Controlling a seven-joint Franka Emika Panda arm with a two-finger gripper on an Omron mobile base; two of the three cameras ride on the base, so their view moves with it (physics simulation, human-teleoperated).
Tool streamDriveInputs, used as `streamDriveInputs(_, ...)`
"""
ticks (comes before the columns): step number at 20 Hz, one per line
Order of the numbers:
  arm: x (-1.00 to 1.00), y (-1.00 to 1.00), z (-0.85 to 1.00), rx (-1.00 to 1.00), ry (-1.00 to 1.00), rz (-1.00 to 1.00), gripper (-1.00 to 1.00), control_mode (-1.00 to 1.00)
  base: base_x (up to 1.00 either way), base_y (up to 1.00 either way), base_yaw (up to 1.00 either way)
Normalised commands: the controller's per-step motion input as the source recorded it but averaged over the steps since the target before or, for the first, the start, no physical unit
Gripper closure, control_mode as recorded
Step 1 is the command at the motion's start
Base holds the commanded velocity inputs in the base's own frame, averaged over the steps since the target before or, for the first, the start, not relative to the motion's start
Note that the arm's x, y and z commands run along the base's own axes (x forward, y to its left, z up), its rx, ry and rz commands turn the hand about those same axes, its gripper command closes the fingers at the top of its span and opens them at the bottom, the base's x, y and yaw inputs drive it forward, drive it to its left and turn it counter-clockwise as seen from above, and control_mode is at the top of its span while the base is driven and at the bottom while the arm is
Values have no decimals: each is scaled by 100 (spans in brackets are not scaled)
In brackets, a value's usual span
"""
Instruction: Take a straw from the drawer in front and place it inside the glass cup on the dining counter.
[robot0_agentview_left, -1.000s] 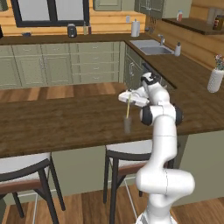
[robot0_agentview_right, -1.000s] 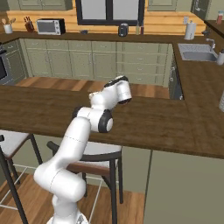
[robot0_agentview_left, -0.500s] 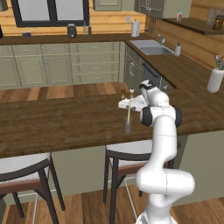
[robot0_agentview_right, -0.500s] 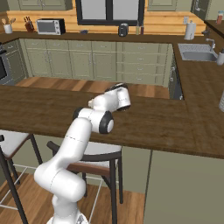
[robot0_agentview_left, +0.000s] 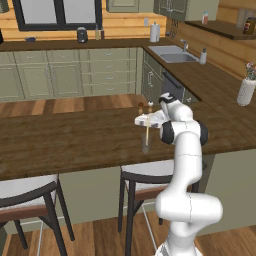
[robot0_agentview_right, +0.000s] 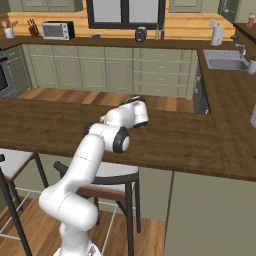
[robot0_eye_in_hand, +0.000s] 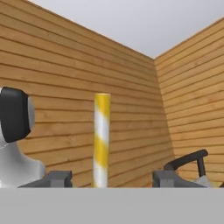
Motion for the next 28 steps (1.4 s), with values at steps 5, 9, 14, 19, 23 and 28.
streamDriveInputs(5,-2,0,0,-14,-3,-1,-100,-100,0,0,0)
streamDriveInputs(9,0,2,0,-15,-7,-4,-100,-100,0,0,0)
streamDriveInputs(14,0,0,0,-15,-14,-6,-100,-100,0,0,0)
streamDriveInputs(19,0,1,8,-18,-26,-9,-100,-100,0,0,0)
streamDriveInputs(23,-3,5,44,-17,-34,-7,-100,-100,0,0,0)
streamDriveInputs(28,-31,15,89,-13,-39,-2,-100,-100,0,0,0)
